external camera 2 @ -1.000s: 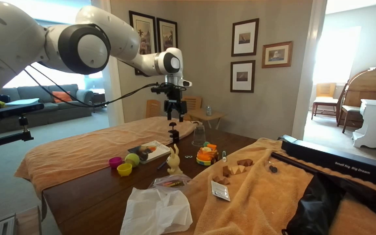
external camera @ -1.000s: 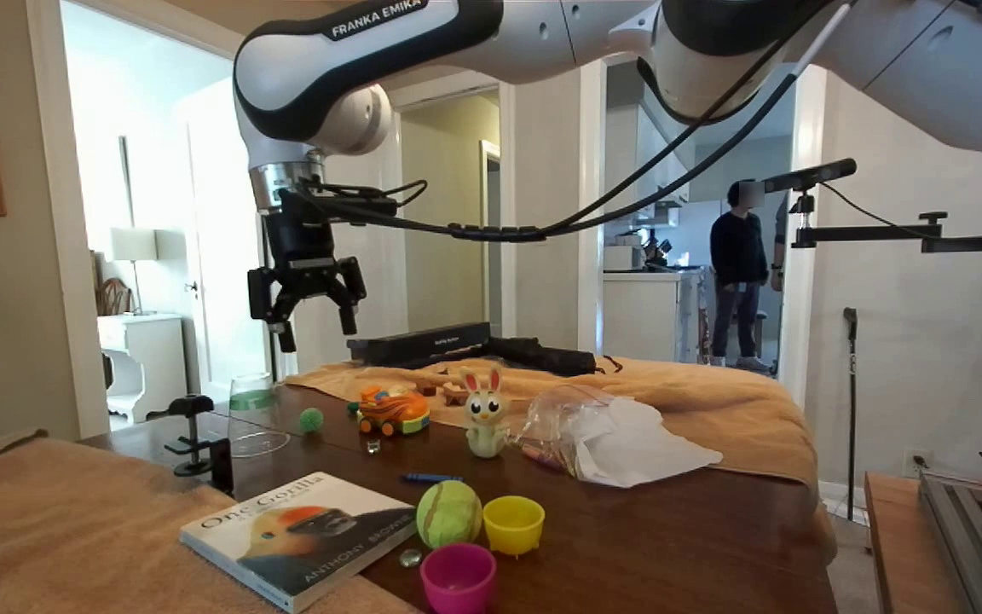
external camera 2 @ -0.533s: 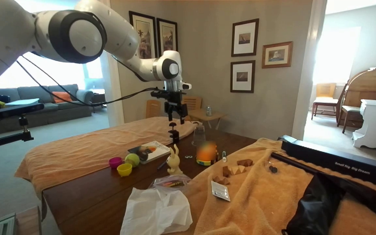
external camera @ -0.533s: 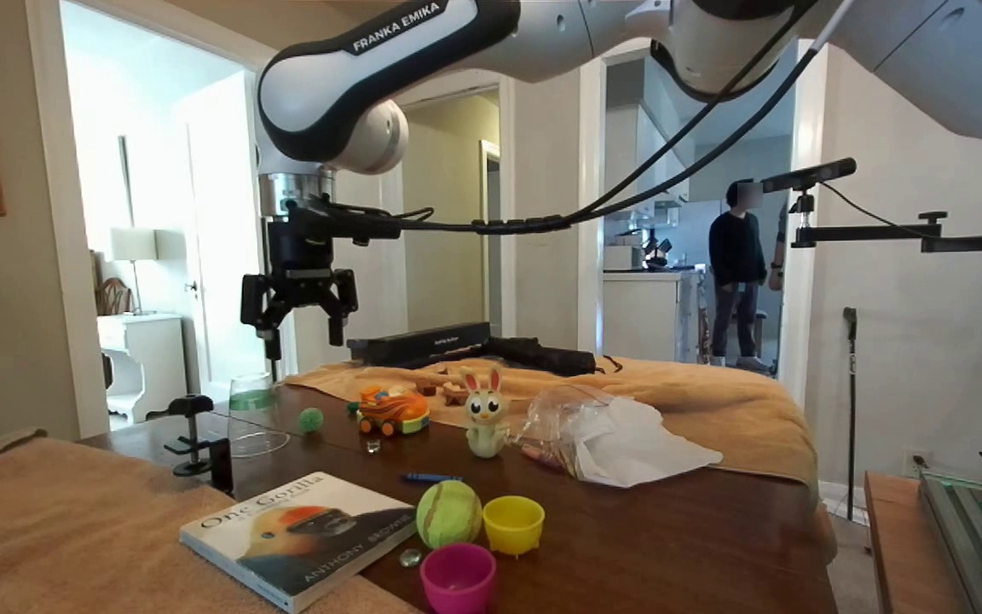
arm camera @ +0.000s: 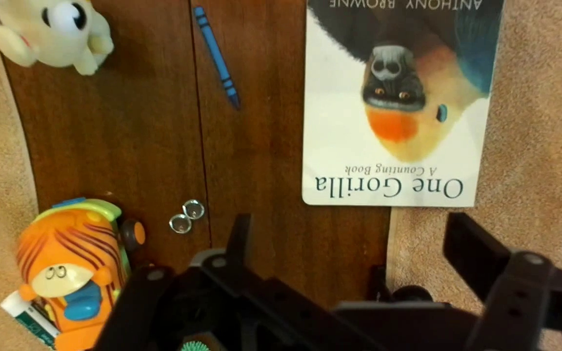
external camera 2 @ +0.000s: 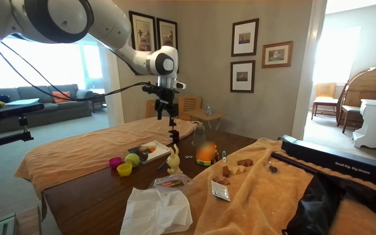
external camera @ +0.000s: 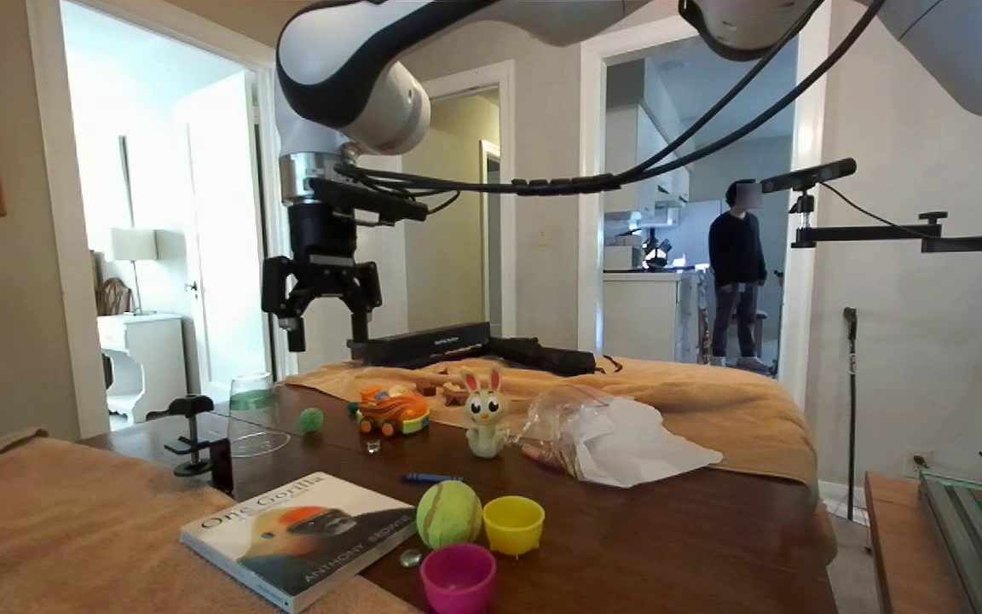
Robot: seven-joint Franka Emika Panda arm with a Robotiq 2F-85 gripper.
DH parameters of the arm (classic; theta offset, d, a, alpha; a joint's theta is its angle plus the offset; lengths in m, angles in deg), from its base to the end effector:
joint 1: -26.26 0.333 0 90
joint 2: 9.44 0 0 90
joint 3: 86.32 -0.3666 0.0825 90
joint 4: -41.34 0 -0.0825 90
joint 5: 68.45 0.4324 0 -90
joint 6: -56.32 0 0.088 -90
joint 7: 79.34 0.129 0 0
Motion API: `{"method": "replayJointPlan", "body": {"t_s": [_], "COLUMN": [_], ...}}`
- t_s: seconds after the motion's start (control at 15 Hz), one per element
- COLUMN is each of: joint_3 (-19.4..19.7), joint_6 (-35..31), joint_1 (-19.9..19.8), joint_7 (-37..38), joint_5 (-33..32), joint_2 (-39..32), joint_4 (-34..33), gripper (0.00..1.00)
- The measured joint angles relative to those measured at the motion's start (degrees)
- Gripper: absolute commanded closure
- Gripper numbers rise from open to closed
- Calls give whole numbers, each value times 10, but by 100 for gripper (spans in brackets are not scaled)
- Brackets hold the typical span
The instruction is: Move the green ball forward
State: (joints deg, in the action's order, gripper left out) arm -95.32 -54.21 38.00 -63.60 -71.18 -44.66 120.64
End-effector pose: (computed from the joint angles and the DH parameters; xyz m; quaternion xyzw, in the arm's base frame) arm 0.7439 0.2516 0.3499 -0.9984 -0.0399 0.0369 0.0126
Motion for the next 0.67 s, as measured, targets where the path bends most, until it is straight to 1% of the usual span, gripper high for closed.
{"method": "replayJointPlan", "body": {"t_s": [0.33,0.67], "joint_3": [39,51], "joint_6": [35,33], "joint_1": [11,21], "joint_7": [3,4], "joint_5": [-17,-52], "joint_2": [42,54], "joint_4": [38,76], "gripper": [0,0]}}
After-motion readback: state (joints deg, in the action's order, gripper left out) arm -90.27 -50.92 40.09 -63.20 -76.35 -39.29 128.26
